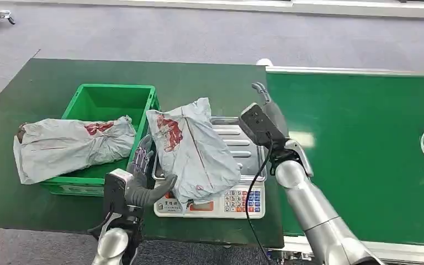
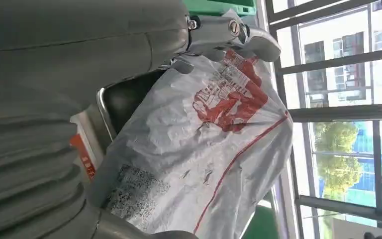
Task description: Moved the parcel from conveyor to table for the left to box.
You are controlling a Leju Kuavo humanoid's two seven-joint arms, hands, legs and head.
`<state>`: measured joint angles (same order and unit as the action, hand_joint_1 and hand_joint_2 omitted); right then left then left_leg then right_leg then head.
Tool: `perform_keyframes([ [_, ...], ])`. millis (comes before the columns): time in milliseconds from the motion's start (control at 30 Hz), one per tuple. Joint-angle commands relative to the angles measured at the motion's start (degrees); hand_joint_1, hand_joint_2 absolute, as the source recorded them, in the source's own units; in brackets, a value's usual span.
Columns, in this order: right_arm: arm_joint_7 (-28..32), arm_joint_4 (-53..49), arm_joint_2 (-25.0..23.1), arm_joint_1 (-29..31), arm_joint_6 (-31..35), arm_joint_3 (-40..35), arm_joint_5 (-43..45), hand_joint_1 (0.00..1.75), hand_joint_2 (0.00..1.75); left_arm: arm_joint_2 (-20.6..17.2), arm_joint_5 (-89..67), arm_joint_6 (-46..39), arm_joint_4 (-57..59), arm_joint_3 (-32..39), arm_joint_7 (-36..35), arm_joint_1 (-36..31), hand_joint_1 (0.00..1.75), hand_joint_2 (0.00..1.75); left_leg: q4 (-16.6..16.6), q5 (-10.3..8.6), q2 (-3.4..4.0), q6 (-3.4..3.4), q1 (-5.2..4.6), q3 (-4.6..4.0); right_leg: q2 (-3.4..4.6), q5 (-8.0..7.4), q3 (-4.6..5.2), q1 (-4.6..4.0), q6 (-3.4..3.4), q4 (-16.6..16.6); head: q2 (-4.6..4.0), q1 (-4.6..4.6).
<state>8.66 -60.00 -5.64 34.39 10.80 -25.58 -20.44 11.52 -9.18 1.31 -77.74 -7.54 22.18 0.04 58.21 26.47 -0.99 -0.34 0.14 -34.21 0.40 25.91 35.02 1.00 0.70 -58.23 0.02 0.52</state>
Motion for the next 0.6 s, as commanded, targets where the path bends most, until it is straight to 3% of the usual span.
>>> perform_keyframes([
  [33, -0.17, 0.09, 1.57, 0.0, -0.46, 3.04, -0.09, 0.0, 1.75, -0.89, -0.25, 0.2, 1.36, 1.37, -0.34, -0.61, 0.0, 1.75, -0.05, -0.01, 0.0, -0.02, 0.06, 0.11, -0.08, 0.0, -0.16, -0.08, -0.04, 0.09, 0.0, 0.0],
  [133, 3.68, -2.94, 2.1, -5.19, -4.19, 9.6, 10.4, 0.0, 1.75, -3.65, -9.03, -0.3, 2.97, -1.9, -2.33, -2.31, 0.0, 1.75, -0.1, -0.03, -0.05, -0.03, 0.03, 0.15, -0.14, 0.02, -0.2, -0.05, -0.04, 0.11, 0.0, 0.0],
  [200, 7.29, -6.6, 3.65, -11.76, -6.67, 12.97, 15.53, 0.0, 1.75, -5.84, -15.7, 1.03, 4.87, -4.66, -3.78, -4.44, 0.0, 1.75, -0.2, -0.08, -0.31, -0.03, 0.08, 0.26, -0.4, 0.04, -0.42, -0.1, -0.05, 0.25, 0.0, 0.0],
  [367, 8.33, -8.02, 3.32, -16.34, -7.19, 15.08, 15.07, 0.0, 1.75, -8.35, -24.55, 5.67, 7.49, -8.5, -5.88, -7.89, 0.0, 1.75, -0.09, -0.04, -0.36, -0.02, 0.02, 0.18, -0.38, 0.07, -0.32, -0.03, -0.04, 0.13, 0.0, 0.0],
  [433, 8.14, -8.62, 2.81, -16.91, -7.39, 16.44, 14.98, 0.0, 1.75, -9.98, -31.25, 7.17, 10.67, -10.69, -7.11, -11.52, 0.0, 1.75, -0.08, -0.02, -0.27, -0.01, 0.04, 0.14, -0.31, 0.04, -0.27, -0.05, -0.06, 0.12, 0.0, 0.0],
  [533, 7.84, -11.07, 2.96, -18.32, -10.07, 17.0, 16.03, 0.0, 1.75, -12.52, -34.38, 11.36, 15.62, -15.04, -0.96, -18.02, 0.0, 1.75, -0.05, -0.04, -0.34, -0.07, 0.05, 0.08, -0.41, 0.04, -0.2, -0.06, -0.08, 0.08, 0.0, 0.0],
  [600, 7.91, -12.17, 2.83, -18.91, -11.34, 17.33, 17.24, 0.0, 1.75, -13.21, -37.43, 10.38, 22.62, -18.6, -2.0, -24.89, 0.0, 1.75, -0.07, -0.1, -0.45, -0.08, 0.06, 0.09, -0.54, 0.02, -0.22, -0.07, -0.1, 0.1, 0.0, 0.0],
])
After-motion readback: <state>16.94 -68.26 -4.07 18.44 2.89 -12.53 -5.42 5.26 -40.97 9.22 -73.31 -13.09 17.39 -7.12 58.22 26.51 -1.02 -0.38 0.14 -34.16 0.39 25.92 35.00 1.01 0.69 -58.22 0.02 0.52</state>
